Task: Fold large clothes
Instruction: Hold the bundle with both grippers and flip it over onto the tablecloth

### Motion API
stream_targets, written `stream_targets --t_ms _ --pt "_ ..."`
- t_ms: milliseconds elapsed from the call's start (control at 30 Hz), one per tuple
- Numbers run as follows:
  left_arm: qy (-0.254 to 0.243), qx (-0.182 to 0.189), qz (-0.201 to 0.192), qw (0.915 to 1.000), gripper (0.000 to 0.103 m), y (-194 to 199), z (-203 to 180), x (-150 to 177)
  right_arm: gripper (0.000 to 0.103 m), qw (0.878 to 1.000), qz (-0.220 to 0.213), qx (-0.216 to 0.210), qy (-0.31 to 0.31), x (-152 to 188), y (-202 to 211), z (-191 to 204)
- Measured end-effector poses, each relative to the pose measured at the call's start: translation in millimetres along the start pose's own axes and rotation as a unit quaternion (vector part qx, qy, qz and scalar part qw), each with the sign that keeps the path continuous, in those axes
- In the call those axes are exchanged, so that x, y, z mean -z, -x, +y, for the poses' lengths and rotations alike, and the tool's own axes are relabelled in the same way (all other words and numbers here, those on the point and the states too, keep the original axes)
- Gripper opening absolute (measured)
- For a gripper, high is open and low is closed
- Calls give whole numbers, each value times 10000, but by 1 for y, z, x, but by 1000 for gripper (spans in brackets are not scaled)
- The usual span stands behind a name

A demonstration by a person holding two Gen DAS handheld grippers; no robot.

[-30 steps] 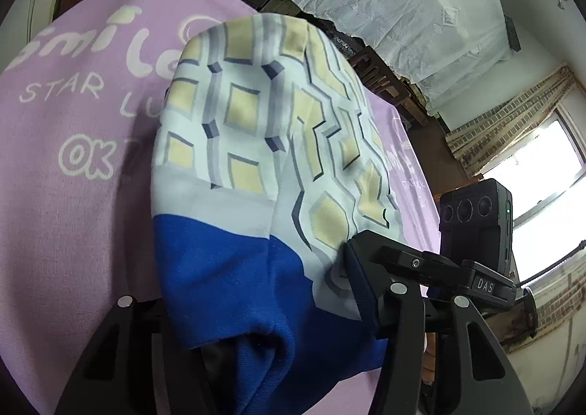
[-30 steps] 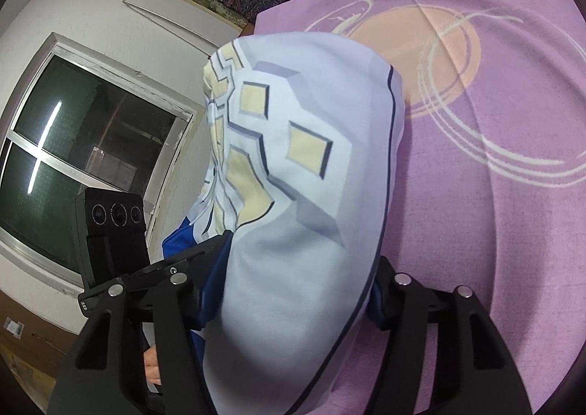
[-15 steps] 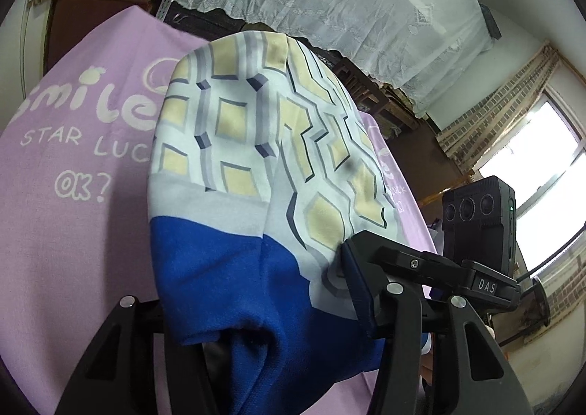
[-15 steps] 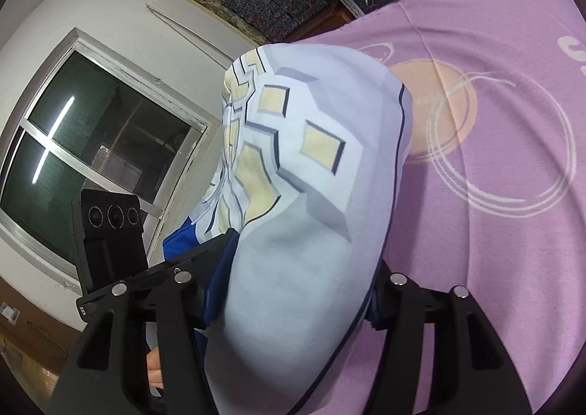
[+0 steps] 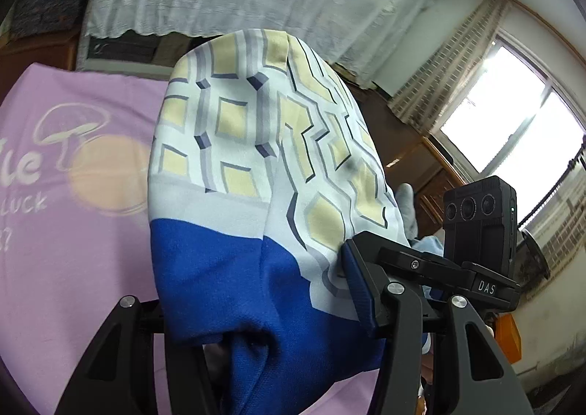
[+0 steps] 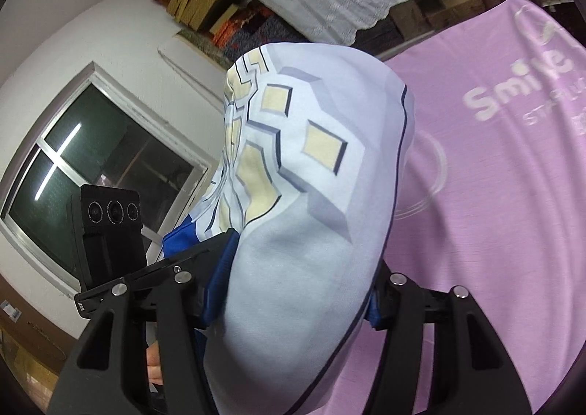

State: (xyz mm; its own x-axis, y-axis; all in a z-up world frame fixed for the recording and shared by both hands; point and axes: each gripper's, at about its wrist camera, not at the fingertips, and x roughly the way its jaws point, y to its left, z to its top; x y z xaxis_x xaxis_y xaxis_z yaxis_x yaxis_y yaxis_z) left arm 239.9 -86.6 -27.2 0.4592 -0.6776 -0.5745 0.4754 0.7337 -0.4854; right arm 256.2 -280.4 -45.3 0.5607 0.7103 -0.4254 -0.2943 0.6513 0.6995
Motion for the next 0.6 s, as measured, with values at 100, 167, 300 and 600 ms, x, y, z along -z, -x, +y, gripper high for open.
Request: stream_targets --t_ms 100,167,300,600 --pt "-222 157 69 9996 55 -29 -33 -12 56 9996 -255 126 -14 -6 39 -13" --pt "-331 262 114 9990 55 -51 -51 -20 56 9989 -410 240 -12 -9 63 -22" --pt "-518 352 241 9977 55 -97 -76 -34 56 9963 -713 478 -81 -22 108 -52" --pt "-587 360 863 9939 55 -220 -81 -43 56 9910 -972 733 -563 -34 141 -150"
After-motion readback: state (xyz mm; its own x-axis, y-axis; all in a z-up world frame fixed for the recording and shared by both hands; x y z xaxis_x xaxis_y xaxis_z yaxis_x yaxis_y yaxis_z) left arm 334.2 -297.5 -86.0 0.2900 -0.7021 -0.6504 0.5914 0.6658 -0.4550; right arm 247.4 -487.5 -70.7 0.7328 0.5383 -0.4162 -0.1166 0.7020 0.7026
